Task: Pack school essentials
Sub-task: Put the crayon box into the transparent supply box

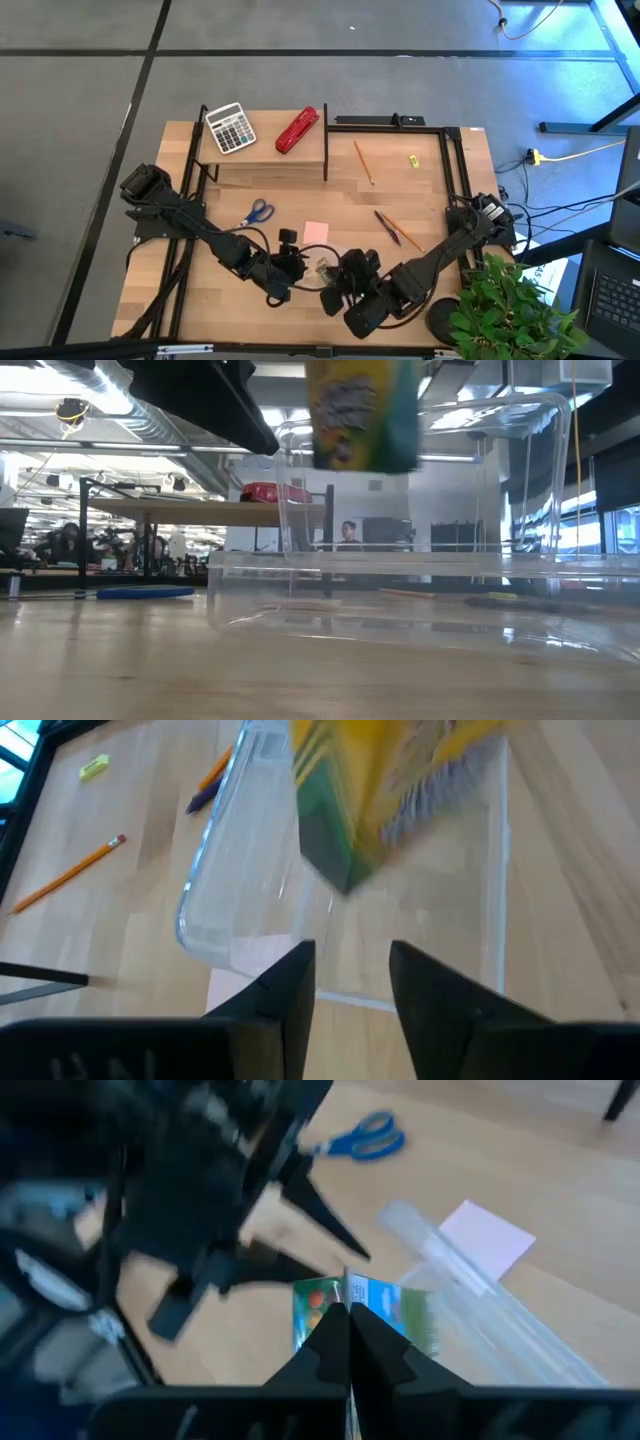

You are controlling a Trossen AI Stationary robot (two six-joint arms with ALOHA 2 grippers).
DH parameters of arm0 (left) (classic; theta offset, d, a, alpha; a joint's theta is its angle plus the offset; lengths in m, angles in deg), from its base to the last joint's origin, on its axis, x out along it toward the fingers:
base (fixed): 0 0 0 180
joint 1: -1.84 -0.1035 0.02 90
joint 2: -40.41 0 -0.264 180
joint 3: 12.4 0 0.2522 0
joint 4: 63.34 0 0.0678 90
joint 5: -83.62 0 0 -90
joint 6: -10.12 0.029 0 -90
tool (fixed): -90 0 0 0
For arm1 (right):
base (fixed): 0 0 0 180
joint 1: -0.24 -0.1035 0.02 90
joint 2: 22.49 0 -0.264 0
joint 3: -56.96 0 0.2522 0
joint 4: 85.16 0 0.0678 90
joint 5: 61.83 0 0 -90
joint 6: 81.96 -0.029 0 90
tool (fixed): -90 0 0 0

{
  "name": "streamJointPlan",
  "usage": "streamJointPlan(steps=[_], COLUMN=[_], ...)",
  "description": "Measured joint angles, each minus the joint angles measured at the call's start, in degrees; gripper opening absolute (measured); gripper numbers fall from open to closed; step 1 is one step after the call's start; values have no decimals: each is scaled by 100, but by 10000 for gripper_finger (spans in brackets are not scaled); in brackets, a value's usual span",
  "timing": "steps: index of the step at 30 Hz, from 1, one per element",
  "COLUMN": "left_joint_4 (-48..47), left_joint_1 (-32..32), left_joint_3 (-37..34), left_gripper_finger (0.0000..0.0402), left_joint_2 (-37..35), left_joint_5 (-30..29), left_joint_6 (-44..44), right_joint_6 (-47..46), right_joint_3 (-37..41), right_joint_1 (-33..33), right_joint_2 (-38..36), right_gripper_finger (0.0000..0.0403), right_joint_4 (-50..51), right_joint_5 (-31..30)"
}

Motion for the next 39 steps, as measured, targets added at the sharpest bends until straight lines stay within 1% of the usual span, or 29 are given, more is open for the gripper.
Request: streamJointPlan(steps=[2, 7, 11, 15, 18, 20, 24, 28, 31, 34, 39], left_joint_4=[-3, -27, -26, -26, -6, 0, 4, 56, 184, 227, 406], left_joint_1=[2, 2, 2, 9, 31, 61, 81, 74, 81, 79, 74], left_joint_3=[0, -2, -2, -2, -7, -7, -7, -9, -9, -9, -9], left_gripper_finger=[124, 124, 124, 124, 124, 124, 124, 124, 124, 124, 124], left_joint_2=[1, 2, 2, 2, 2, 2, 2, 4, 4, 7, 7], left_joint_5=[1, 1, 1, 37, 370, 610, 807, 1441, 1780, 1802, 1801], left_joint_6=[1, 2, 12, 104, 247, 258, 101, -44, -45, -46, -46], right_joint_6=[-334, -1035, -1352, -1839, -2094, -2135, -2220, -2481, -2502, -2500, -2489], right_joint_3=[0, 2, 2, 2, 9, 9, 9, 9, 9, 9, 9], right_joint_1=[-62, -255, -365, -457, -472, -466, -461, -463, -463, -463, -440], right_joint_2=[72, 189, 191, 216, 244, 242, 241, 316, 443, 580, 828], right_gripper_finger=[0, 0, 0, 0, 0, 0, 0, 0, 0, 0, 0], right_joint_4=[-5, -24, -11, 127, 415, 416, 442, 436, 241, 74, -11], right_joint_5=[-251, -536, -608, -817, -803, -839, -812, -754, -744, -808, -1096])
